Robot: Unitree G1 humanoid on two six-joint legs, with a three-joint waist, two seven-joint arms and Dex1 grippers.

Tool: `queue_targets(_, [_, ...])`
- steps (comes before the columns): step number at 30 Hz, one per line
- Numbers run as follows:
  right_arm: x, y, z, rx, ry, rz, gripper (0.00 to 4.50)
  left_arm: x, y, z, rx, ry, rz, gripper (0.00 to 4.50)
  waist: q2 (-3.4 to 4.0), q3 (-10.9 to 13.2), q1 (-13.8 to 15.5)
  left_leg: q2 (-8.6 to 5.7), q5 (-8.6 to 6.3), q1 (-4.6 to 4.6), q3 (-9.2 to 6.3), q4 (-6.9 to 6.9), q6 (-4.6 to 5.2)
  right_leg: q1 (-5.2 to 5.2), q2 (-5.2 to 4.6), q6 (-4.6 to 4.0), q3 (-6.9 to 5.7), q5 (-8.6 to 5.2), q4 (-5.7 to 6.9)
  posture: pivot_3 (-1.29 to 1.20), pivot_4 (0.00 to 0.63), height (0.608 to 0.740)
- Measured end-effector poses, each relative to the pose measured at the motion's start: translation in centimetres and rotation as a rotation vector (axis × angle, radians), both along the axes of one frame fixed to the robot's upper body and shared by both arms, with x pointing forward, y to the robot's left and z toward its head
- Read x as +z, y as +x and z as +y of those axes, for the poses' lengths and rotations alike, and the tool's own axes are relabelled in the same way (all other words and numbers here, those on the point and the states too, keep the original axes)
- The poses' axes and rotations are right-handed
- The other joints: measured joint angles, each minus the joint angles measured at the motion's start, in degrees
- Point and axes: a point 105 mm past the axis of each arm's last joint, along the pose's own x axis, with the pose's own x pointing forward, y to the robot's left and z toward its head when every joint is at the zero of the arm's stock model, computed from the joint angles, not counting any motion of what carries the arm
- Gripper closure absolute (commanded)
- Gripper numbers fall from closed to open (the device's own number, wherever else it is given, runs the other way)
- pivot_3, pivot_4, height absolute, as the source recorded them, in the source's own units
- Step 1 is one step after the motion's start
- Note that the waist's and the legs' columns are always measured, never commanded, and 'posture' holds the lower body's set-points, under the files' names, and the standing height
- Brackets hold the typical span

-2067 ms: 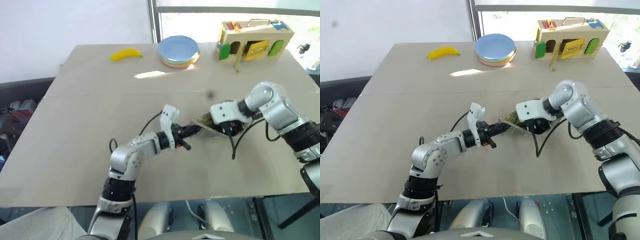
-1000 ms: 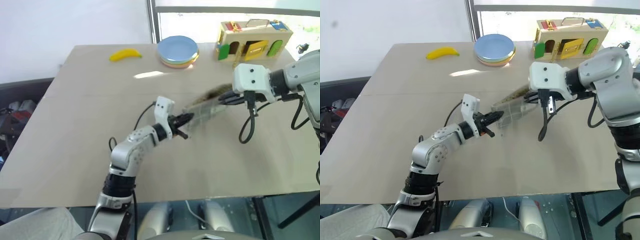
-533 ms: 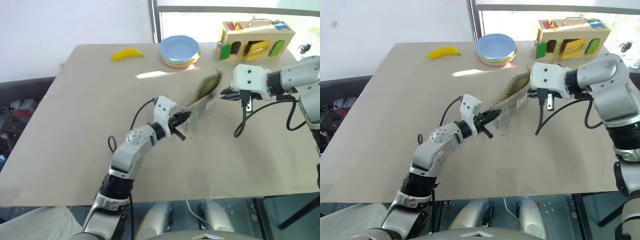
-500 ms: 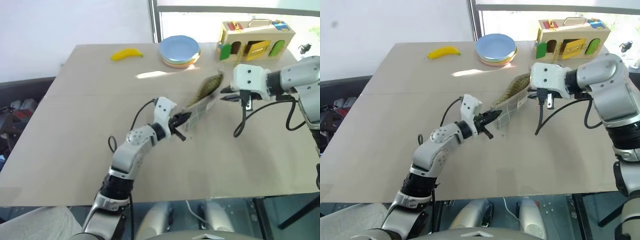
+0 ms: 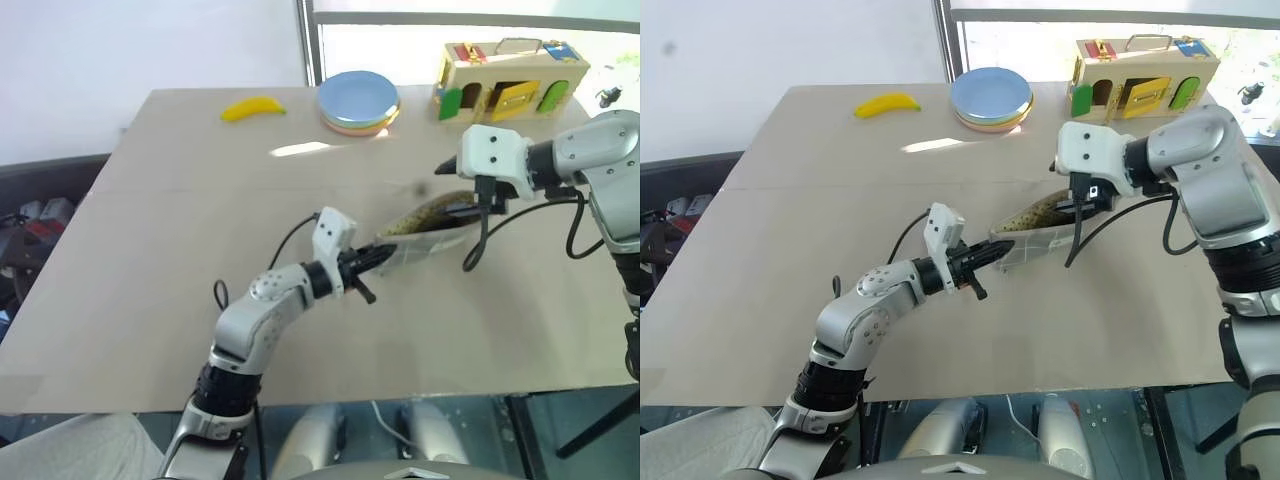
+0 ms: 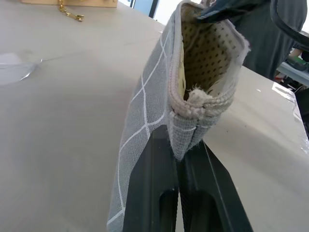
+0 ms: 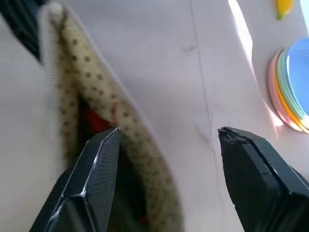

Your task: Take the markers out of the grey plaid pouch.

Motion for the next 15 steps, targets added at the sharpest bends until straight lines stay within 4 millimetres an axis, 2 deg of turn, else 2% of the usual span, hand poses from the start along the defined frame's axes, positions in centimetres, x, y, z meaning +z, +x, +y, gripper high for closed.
queue_targets(3, [0.0,-0.7,0.1,0.016,-0.004,0.017,4.01,-0.1,-0.1,-0.1,-0.006,-0.001,0.011,4.50,0.00,0.00,0.05,0.00,0.00,0.00,-0.01,0.00,0.00,0.00,0.00,0.00,-0.01,0.00,0.00,0.00,0.150,0.740])
queue_targets(4, [-0.1,-0.7,0.0,0.015,-0.004,0.020,4.36,-0.1,-0.1,-0.1,-0.006,-0.001,0.012,4.50,0.00,0.00,0.06,0.00,0.00,0.00,-0.01,0.00,0.00,0.00,0.00,0.00,-0.01,0.00,0.00,0.00,0.150,0.740])
queue_targets(5, [-0.4,-0.7,0.0,0.013,-0.005,0.024,4.48,-0.1,-0.1,-0.1,-0.007,-0.002,0.014,4.50,0.00,0.00,0.08,0.00,0.00,0.00,0.00,0.00,0.00,0.00,0.00,0.00,0.00,0.00,0.00,0.00,0.150,0.740])
queue_targets(11, [-2.7,0.4,-0.9,-0.035,-0.017,0.062,4.48,-0.1,-0.1,-0.2,-0.013,-0.002,0.022,4.50,0.00,0.00,0.08,0.00,0.00,0.00,0.00,0.00,0.00,0.00,0.01,0.00,0.00,0.00,0.00,0.00,0.150,0.740])
queue_targets(15, [-5.3,1.2,-1.5,-0.051,-0.084,0.088,4.48,0.0,-0.1,-0.3,-0.019,-0.024,0.047,4.50,0.00,0.00,0.01,0.00,0.00,0.01,0.01,0.01,0.00,0.00,0.01,0.00,0.00,0.00,0.01,0.00,0.150,0.740])
